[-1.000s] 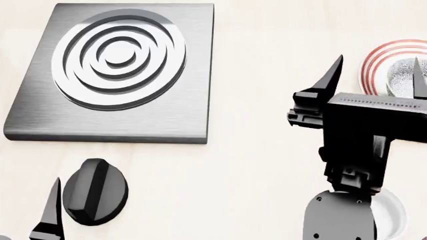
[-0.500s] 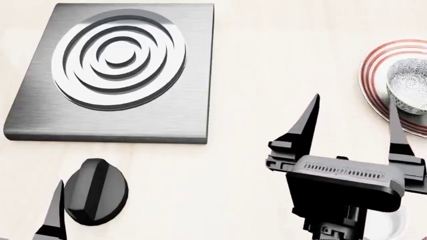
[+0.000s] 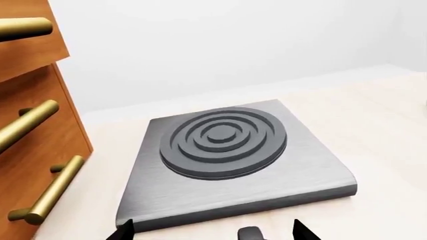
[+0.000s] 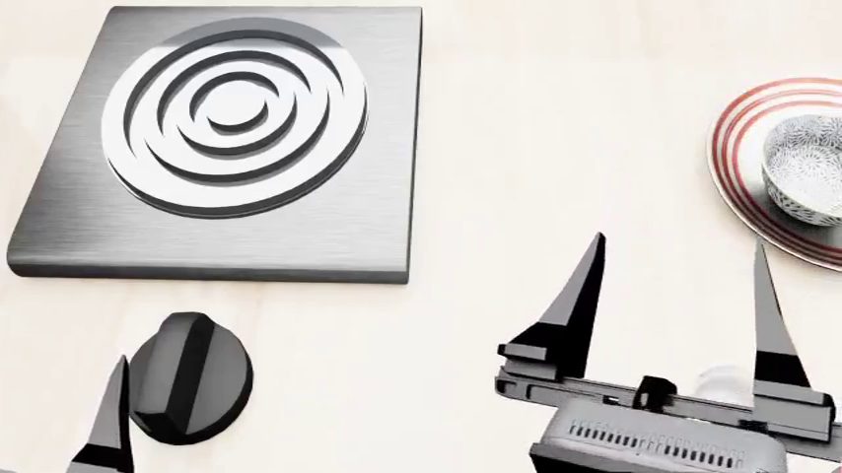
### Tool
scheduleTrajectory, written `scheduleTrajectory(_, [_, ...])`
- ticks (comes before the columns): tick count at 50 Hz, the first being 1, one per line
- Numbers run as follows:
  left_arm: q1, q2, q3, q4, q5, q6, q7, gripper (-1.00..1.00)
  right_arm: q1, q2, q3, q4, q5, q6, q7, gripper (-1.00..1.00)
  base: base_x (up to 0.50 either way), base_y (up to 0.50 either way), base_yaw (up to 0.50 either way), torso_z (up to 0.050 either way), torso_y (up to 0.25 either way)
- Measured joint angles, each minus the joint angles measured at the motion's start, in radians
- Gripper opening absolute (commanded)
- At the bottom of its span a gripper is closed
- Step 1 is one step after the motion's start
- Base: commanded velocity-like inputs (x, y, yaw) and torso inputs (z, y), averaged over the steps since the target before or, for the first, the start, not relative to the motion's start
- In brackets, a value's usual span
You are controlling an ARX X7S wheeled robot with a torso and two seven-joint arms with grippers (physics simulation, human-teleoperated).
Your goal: Pick the akita bowl next to the ramekin and place it on the plate.
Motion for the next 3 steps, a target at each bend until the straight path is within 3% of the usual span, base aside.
scheduleTrajectory(3, [-0.001, 0.001, 0.002, 0.000, 0.000, 0.001, 0.000, 1.00, -0.016, 0.003, -0.008, -0.024, -0.008, -0.001, 0.003, 1.00, 0.00, 0.00, 0.00, 0.000, 0.000])
